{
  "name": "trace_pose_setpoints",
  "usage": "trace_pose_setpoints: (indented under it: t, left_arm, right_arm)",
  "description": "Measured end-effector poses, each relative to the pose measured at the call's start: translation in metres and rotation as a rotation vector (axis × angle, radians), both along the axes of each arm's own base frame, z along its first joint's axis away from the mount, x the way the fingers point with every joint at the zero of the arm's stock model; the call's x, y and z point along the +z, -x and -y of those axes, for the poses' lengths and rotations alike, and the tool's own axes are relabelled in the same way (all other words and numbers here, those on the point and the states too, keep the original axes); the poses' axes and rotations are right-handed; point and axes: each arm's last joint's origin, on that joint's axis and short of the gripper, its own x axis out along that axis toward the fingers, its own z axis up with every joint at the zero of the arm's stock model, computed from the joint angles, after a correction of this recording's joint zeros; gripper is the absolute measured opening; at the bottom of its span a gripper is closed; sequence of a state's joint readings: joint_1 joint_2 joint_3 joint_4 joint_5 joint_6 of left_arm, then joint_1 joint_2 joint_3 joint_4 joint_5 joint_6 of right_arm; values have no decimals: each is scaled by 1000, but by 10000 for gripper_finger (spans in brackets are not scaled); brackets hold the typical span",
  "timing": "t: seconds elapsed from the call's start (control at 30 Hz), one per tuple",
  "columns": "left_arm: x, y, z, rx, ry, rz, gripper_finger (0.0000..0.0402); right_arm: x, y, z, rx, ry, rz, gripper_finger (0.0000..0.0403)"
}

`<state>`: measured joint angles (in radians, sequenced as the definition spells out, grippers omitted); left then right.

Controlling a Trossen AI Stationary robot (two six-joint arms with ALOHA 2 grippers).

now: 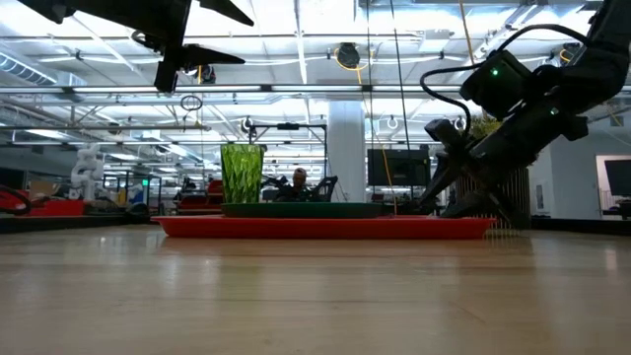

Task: Pick and place plate/cup/fork/spoon on tray
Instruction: Put the blue fork on the orange serving tray to the right of the green plate

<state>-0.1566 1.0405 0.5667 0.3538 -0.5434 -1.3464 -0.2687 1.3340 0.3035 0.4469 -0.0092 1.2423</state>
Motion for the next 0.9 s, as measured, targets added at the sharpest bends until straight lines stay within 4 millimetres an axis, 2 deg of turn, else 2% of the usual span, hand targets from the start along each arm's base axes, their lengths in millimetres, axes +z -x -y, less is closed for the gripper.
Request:
trace_pose_setpoints:
  t: [0.43,0.57,0.8,0.9]
  left_arm:
    - [1,0,0,0,2,11,241]
    - [1,0,0,0,3,11,241]
    - [1,0,0,0,3,11,241]
    - [1,0,0,0,0,10,241]
  right_arm:
    - [9,-9,5,65,4,-195,151]
    - [9,-8,7,52,0,-203,117]
    - [9,-7,10,45,-28,-195,12]
    - [9,-7,10,34,-42,-191,9]
